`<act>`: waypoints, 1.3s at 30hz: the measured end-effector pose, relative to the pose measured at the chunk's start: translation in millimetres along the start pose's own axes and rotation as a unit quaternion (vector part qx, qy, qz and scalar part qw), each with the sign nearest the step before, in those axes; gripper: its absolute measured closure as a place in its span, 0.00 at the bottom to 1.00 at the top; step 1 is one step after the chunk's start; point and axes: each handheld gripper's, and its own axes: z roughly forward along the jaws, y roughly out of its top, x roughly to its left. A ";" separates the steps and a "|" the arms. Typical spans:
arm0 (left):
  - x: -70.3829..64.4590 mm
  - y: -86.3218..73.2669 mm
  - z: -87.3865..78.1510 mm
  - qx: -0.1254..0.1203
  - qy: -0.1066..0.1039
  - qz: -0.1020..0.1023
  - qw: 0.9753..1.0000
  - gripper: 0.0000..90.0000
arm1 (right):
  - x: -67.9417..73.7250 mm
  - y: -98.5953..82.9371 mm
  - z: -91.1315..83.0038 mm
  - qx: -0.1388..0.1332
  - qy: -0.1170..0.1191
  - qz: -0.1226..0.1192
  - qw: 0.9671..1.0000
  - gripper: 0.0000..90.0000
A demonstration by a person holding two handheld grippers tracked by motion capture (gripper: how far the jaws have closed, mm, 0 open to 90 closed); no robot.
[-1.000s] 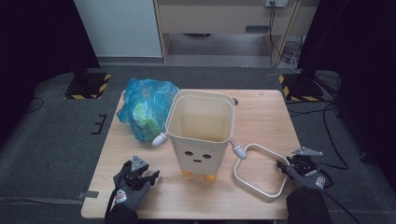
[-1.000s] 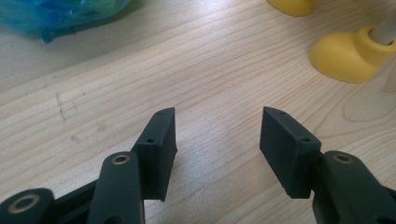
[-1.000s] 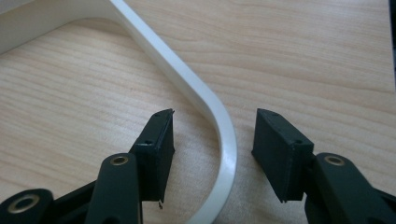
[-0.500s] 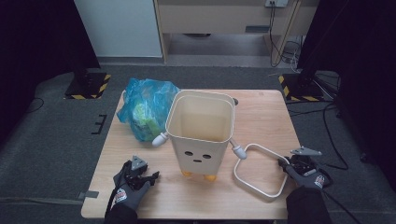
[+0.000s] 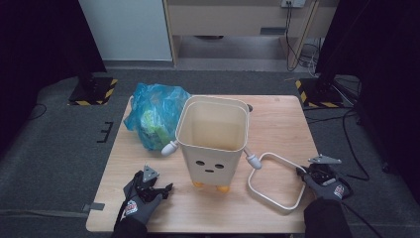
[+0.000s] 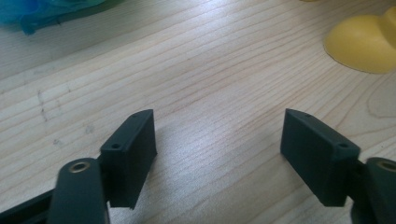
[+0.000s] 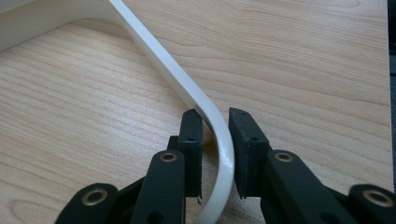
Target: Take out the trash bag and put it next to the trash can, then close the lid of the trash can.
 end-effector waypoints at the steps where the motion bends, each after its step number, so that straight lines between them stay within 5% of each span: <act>1: -0.8 -0.2 1.0 -0.002 0.000 0.001 1.000 0.24 | 0.1 0.1 0.0 0.003 -0.001 -0.003 1.000 0.85; 15: -4.3 1.9 9.1 0.004 -0.002 0.008 1.000 0.03 | -3.5 2.3 -2.1 -0.004 0.010 0.005 1.000 0.88; 28: -5.1 2.5 10.8 0.006 -0.007 0.011 1.000 0.00 | -4.4 8.1 -6.3 -0.032 0.014 0.025 0.999 0.88; 39: -5.1 2.5 10.9 0.006 -0.007 0.011 1.000 0.00 | -15.2 15.0 -20.2 -0.091 0.008 0.083 0.992 0.88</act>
